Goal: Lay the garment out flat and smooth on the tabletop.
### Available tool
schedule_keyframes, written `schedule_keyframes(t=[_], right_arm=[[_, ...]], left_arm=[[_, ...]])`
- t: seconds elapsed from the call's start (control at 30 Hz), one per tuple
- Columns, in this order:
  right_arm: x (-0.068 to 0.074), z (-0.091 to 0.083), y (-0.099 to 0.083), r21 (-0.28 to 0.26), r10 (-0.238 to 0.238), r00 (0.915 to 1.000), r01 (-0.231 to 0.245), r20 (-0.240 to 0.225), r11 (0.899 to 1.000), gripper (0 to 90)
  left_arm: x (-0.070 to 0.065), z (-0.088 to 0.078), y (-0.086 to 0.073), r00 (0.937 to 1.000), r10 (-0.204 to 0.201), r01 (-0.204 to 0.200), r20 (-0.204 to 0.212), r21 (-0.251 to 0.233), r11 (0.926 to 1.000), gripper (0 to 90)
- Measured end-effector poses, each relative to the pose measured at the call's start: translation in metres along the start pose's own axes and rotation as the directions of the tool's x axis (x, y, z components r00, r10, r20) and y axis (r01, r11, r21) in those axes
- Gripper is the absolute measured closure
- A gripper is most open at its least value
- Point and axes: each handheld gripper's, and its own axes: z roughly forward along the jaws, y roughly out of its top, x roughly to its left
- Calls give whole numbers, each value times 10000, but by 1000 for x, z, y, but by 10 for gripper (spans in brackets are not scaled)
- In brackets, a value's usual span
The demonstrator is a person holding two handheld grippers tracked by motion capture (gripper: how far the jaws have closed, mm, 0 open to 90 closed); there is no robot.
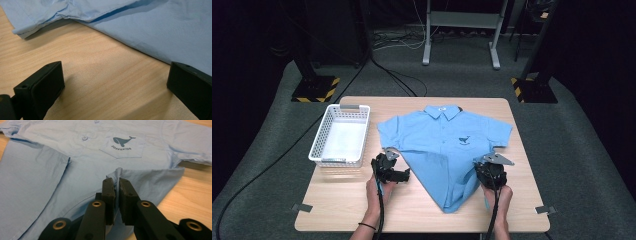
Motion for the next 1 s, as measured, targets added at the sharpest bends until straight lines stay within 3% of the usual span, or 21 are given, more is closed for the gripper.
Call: schedule_keyframes(t=[1.0], right_arm=[[-27,-34,-37,-402,891,9936,-865,694,9954,833]], left_arm=[[0,0,0,10000,-2,2,-7,2,10000,9]])
